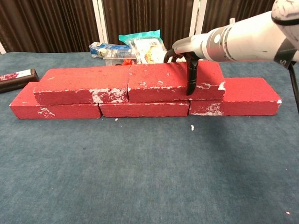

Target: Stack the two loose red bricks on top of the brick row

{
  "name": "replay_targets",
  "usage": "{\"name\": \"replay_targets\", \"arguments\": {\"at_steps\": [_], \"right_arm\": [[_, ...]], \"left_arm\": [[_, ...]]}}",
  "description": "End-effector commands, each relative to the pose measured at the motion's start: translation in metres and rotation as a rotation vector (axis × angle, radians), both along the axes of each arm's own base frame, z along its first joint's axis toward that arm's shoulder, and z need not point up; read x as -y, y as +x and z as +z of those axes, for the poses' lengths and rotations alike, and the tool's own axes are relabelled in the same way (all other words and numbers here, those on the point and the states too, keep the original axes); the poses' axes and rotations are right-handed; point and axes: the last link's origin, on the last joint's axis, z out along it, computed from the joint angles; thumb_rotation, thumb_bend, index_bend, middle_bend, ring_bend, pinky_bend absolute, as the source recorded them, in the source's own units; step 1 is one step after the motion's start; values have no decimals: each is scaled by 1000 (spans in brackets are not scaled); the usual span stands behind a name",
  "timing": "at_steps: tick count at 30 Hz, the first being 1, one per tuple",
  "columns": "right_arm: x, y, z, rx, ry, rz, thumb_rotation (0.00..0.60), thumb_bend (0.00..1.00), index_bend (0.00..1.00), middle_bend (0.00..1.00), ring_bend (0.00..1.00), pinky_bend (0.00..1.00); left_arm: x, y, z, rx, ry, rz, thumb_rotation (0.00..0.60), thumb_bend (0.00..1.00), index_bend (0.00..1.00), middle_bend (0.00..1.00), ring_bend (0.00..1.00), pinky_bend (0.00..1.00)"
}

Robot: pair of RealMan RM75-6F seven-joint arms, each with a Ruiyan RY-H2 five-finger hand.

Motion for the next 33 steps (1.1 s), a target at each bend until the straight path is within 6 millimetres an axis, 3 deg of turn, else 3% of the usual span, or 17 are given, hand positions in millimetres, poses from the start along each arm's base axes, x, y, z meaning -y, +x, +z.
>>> {"name": "replay_targets", "arguments": {"at_steps": [1, 28, 33], "right_arm": [[0, 0, 0, -2, 1, -2, 600, 0, 253, 220, 109, 0], [-2, 3, -1, 2, -12, -5, 600, 0, 197, 177, 62, 0], [-3, 9, 7, 59, -14, 1, 600, 0, 188, 152, 29, 0]], "left_arm": [[0, 0, 0, 0, 0, 1, 600, 238, 0, 0, 0, 2], [0, -1, 1, 2, 4, 10, 600, 237, 0, 0, 0, 2], [0, -1, 2, 2, 6, 9, 600, 237, 0, 0, 0, 2]]}}
